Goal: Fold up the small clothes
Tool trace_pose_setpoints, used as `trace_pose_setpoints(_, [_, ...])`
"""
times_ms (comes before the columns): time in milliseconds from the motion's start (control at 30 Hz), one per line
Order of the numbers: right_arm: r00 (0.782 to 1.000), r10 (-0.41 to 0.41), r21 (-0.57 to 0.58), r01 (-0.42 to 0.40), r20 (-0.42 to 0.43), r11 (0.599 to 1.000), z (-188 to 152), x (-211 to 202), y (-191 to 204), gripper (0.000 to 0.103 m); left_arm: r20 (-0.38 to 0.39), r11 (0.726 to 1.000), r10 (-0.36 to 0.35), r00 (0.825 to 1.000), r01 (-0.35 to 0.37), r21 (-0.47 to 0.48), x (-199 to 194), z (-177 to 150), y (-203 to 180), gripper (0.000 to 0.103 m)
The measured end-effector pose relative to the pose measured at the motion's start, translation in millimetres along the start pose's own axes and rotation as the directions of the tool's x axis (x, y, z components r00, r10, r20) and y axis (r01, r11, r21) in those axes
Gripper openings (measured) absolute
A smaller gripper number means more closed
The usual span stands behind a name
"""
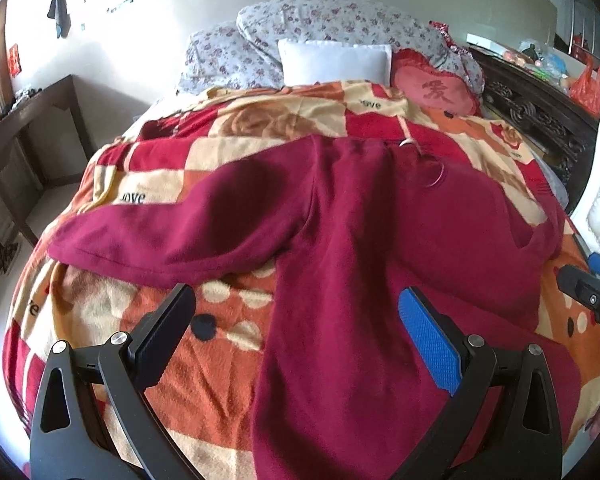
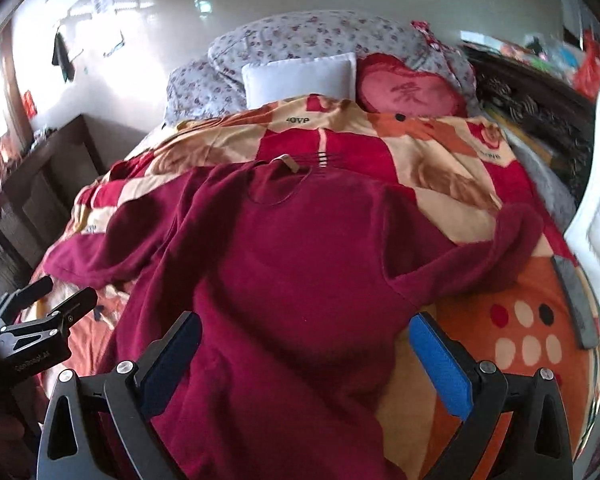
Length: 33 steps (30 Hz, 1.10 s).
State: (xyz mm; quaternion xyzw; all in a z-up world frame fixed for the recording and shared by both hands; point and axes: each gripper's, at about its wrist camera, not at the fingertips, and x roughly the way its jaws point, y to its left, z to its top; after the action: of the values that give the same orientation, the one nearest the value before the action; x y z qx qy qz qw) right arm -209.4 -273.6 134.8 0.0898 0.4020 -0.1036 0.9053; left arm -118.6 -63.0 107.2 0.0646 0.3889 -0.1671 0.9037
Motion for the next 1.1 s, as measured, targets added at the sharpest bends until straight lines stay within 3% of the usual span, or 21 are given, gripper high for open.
trace_pose_setpoints(133, [1.0, -0.017, -0.005, 0.017, 0.004, 1.0, 3, 10, 10, 0.103, -0.026, 0.999, -0.012, 1.0, 0.011, -0.03, 8, -8, 6, 0.102])
trace_pose_setpoints(300, [1.0, 0.017, 0.021, -0.017, 0.022, 1.0, 3, 21, 13, 0.103, -0.026, 0.999, 0.018, 0.999, -0.019, -0.035, 10, -9, 11, 0.102])
trace_pose_setpoints(800, [0.998, -0.047, -0.03, 0.046, -0.036, 0.998, 18, 59, 32, 0.103, -0.041, 0.999, 0.04, 0.998, -0.04, -0.021, 16, -3, 28, 0.102])
trace_pose_setpoints(1100, [0.998, -0.041, -0.053, 0.038, -0.052, 0.998, 24, 66, 48, 0.103, -0.043, 0.998, 0.044, 0.998, -0.046, -0.045, 20, 3, 35, 0.102])
